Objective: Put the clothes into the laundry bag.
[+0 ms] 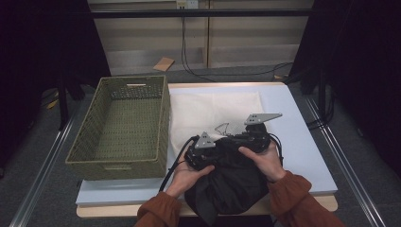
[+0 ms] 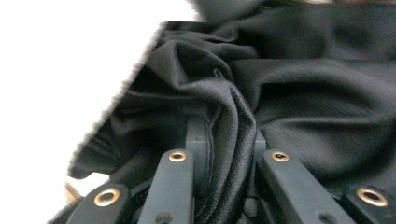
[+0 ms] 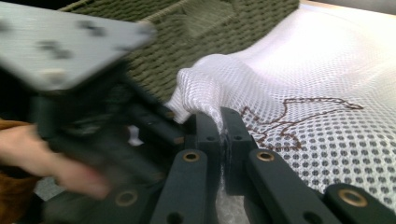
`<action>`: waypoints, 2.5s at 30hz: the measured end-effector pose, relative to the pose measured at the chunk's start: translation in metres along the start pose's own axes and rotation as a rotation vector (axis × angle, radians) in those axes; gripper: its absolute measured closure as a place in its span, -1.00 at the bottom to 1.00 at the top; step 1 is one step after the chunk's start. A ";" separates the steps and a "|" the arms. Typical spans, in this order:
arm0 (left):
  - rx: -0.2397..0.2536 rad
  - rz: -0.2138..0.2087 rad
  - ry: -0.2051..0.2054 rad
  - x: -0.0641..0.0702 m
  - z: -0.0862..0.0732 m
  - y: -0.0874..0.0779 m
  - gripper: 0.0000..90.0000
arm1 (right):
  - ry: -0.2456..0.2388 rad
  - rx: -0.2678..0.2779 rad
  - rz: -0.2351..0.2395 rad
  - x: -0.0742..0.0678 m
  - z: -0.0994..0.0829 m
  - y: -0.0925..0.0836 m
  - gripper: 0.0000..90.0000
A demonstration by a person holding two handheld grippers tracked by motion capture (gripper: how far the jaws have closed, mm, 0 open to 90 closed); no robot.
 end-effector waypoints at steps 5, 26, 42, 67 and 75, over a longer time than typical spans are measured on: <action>0.071 0.044 -0.061 -0.021 0.002 -0.002 0.79 | 0.006 0.024 0.030 -0.009 0.007 -0.006 0.96; 0.076 0.047 -0.046 -0.014 -0.018 -0.021 0.12 | 0.003 -0.041 0.011 0.003 -0.020 -0.002 0.95; 0.111 -0.027 0.027 0.027 -0.015 -0.055 -0.42 | 0.004 -0.043 0.008 0.007 -0.023 0.001 0.95; -0.029 -0.160 0.083 0.048 -0.021 0.026 -0.65 | 0.016 -0.046 0.014 0.010 -0.024 0.004 0.95; -0.042 -0.156 0.062 0.045 -0.026 0.027 -0.11 | 0.010 -0.054 0.011 0.008 -0.024 0.005 0.95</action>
Point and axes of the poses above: each handheld gripper's, and its own axes: y roughly forward along the jaws, z roughly out of its top, x roughly to its right, the point moved 2 cm from there along y, roughly forward along the jaws, and after that the axes turned 9 degrees about -z, right-handed, at the moved point
